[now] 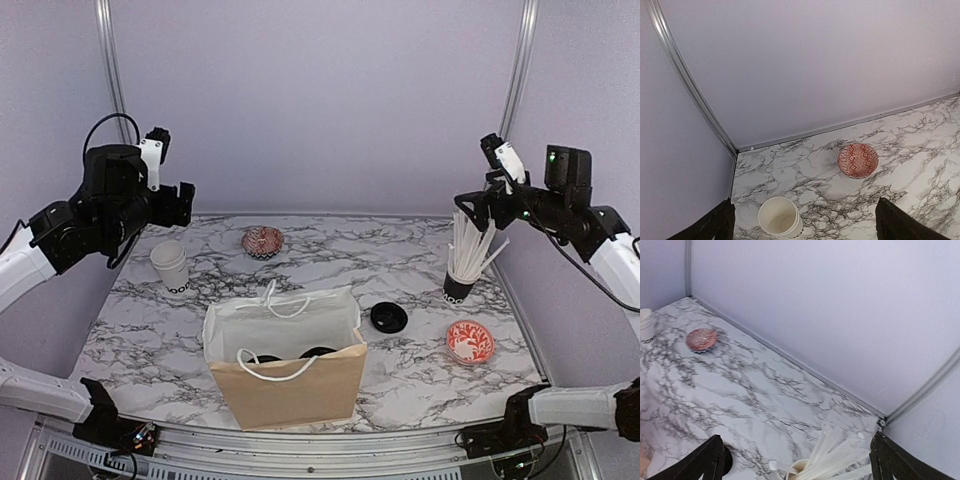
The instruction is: Pack the takeout coffee
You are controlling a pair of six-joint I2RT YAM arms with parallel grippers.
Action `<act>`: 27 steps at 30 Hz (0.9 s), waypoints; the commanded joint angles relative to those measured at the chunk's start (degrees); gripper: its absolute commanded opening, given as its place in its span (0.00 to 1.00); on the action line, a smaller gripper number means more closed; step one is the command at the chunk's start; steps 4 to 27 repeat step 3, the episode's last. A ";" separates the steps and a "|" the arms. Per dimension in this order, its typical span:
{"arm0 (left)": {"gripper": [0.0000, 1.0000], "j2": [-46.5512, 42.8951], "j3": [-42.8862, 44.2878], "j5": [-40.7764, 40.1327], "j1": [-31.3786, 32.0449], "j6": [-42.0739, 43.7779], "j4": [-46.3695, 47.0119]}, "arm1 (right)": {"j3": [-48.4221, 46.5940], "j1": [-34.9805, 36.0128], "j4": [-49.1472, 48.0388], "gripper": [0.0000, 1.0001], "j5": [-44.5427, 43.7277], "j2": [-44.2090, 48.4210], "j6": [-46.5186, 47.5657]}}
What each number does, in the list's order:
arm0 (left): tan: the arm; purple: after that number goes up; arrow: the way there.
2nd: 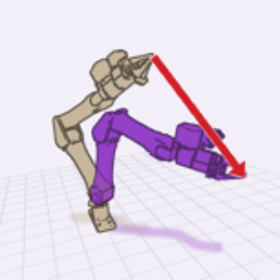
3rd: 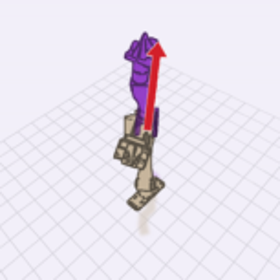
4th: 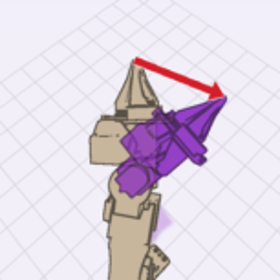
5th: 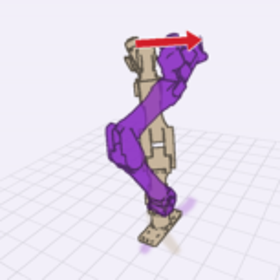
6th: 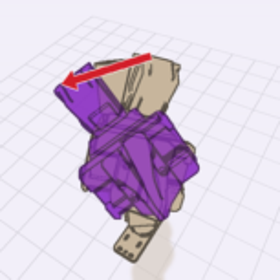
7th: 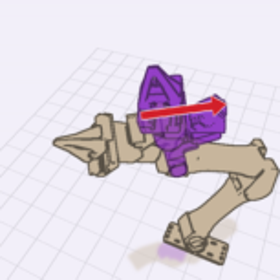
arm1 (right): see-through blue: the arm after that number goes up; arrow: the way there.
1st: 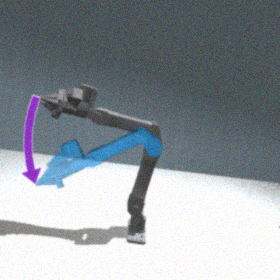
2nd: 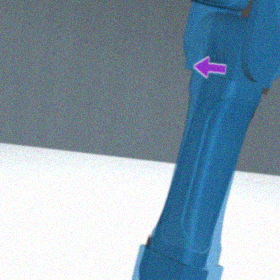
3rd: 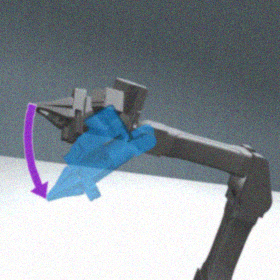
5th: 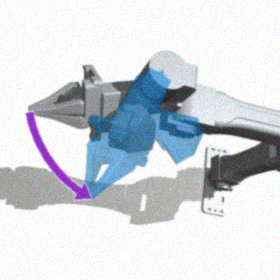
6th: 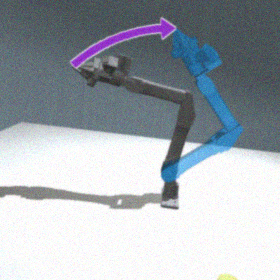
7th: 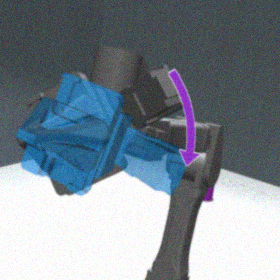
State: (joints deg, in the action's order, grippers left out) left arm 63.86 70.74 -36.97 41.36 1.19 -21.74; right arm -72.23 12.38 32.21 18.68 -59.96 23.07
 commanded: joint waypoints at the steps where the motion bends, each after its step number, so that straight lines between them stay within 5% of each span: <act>1: 0.99 -2.81 -4.45 -0.85 -3.83 -4.50 9.75 | 3.85 -5.17 -15.13 0.99 -18.18 1.86 -12.56; 27: 0.99 -2.64 -5.55 -0.82 -5.36 -5.96 11.25 | 4.93 -7.17 -16.00 0.99 -17.03 2.91 -12.98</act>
